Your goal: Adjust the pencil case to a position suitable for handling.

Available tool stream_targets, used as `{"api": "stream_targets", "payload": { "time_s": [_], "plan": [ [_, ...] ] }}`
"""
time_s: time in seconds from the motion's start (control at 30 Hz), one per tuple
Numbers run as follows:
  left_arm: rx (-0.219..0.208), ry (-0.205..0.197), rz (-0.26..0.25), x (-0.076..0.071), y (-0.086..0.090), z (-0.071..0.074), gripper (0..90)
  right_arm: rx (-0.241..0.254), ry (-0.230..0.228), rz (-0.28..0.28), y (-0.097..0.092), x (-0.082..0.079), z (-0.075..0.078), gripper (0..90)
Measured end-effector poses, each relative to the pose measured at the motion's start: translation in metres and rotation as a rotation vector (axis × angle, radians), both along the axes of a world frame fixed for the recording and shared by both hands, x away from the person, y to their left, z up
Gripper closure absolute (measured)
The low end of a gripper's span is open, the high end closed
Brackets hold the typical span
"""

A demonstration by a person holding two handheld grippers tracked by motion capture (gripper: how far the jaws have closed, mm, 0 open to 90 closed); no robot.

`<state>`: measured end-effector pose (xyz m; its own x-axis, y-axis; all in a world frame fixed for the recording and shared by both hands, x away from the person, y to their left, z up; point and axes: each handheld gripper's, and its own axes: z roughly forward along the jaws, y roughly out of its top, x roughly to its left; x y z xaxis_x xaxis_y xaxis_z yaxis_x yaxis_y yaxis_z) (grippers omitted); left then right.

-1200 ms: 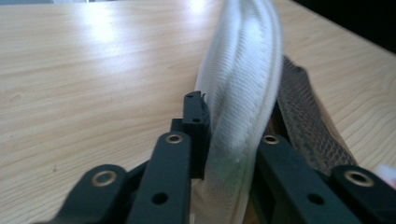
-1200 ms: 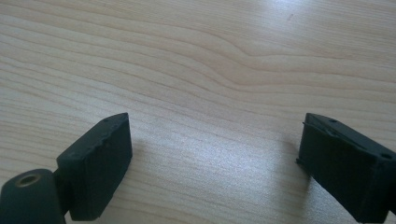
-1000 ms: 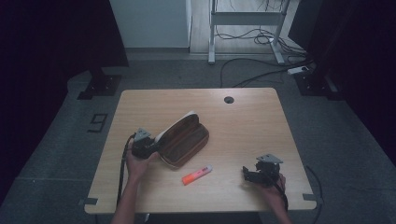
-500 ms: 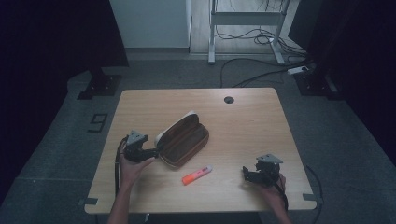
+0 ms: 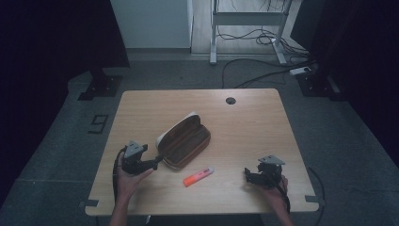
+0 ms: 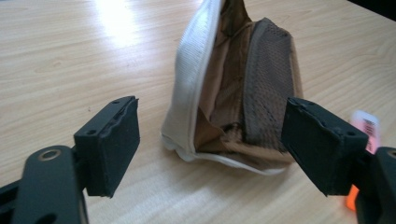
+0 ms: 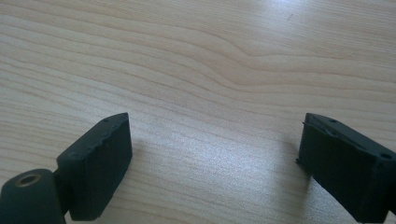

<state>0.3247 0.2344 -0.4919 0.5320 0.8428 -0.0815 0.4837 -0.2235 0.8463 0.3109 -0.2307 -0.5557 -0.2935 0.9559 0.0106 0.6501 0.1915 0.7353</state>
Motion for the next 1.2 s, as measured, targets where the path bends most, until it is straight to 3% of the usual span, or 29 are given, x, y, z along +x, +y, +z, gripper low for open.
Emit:
{"api": "stream_targets", "payload": {
  "time_s": [0.1, 0.5, 0.63, 0.77, 0.93, 1.2],
  "plan": [
    [-0.02, -0.012, -0.004, -0.007, -0.001, -0.001, 20.9, 0.0, 0.0, 0.0, 0.0, 0.0, 0.0, 9.2],
    [-0.024, -0.022, -0.048, -0.022, -0.013, 0.0, 25.8, 0.001, 0.0, 0.0, 0.0, 0.0, 0.0, 9.2],
    [-0.034, -0.015, -0.079, -0.031, -0.023, -0.001, 26.6, 0.0, 0.0, 0.0, 0.0, 0.0, 0.0, 9.2],
    [-0.009, -0.015, -0.126, -0.039, -0.038, 0.001, 26.6, 0.0, 0.001, 0.0, 0.0, 0.0, 0.0, 9.2],
    [0.007, -0.015, -0.155, -0.041, -0.051, 0.0, 27.3, 0.001, 0.001, 0.0, 0.0, 0.0, 0.0, 9.2],
    [-0.006, 0.007, -0.199, -0.045, -0.067, -0.004, 29.1, 0.0, 0.0, 0.0, 0.0, 0.0, 0.0, 9.2]
  ]
}}
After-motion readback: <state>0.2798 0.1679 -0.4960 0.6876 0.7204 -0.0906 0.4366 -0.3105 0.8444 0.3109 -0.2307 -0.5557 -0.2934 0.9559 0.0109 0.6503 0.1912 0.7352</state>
